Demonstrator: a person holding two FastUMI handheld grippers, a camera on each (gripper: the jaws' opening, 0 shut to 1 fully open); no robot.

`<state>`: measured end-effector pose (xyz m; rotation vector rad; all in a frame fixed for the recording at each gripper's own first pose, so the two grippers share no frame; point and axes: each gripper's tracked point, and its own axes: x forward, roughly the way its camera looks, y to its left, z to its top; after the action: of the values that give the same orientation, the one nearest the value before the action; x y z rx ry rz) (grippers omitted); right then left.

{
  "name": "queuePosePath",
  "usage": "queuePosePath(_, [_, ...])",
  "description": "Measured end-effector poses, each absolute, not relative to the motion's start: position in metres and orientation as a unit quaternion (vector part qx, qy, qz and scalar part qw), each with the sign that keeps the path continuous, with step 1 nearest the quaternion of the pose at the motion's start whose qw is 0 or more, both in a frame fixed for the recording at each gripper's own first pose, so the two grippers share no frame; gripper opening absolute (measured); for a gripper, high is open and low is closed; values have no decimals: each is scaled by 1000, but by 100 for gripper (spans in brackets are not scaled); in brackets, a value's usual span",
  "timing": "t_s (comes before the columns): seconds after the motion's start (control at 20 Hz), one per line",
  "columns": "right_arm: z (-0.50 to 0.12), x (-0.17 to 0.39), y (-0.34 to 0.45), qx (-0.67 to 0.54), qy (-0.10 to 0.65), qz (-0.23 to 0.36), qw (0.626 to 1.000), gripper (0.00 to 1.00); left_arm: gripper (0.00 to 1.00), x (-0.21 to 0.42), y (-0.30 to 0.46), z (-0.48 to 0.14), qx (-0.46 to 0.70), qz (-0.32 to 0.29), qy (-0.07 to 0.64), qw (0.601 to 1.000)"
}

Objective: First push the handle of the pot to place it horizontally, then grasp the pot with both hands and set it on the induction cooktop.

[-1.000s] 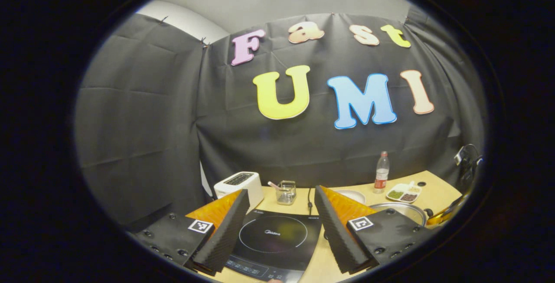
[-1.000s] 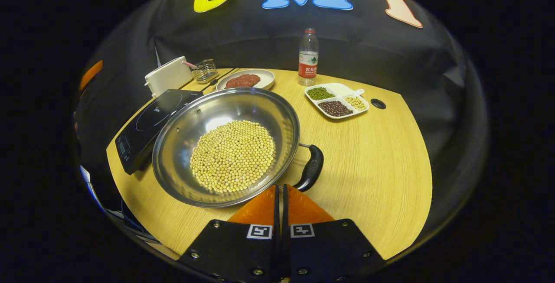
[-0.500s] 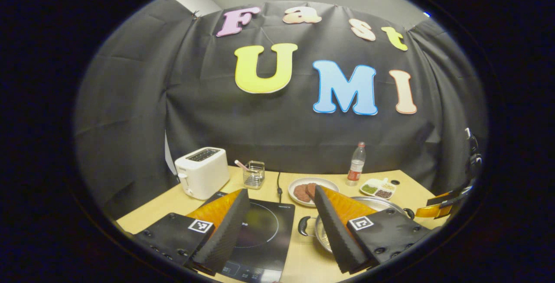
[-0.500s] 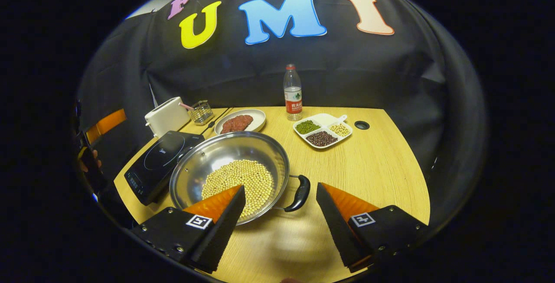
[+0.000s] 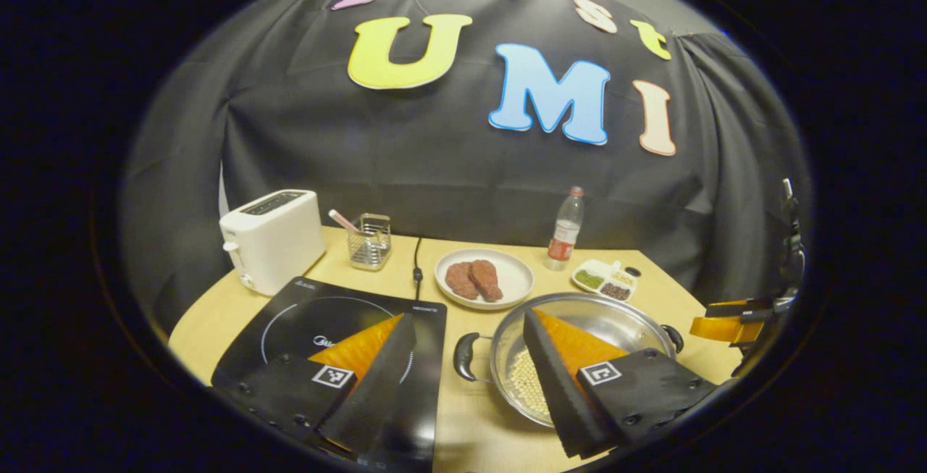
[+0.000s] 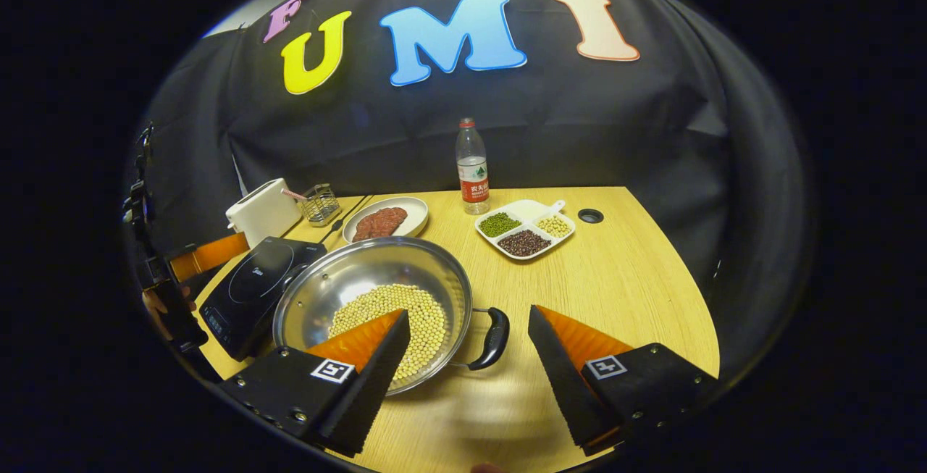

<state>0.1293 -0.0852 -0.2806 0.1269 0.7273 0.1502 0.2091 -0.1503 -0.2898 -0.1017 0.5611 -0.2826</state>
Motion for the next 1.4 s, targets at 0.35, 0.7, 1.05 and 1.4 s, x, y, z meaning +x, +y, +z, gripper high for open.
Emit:
queuePosePath(0.35, [-296, 144, -86, 75, 364, 61, 927, 100, 98, 226, -170, -348, -45, -150, 344, 926])
queuePosePath(0.7, [-315, 150, -85, 80, 384, 59, 918, 100, 98, 229, -175, -391, -39, -146, 401, 903])
queuePosePath(1.05, [-331, 152, -88, 85, 409, 50, 907, 100, 89, 230, -187, -403, -41, -133, 417, 898])
queuePosePath(1.4, [-340, 152, -86, 93, 422, 53, 900, 100, 75, 236, -185, -408, -24, -132, 424, 896])
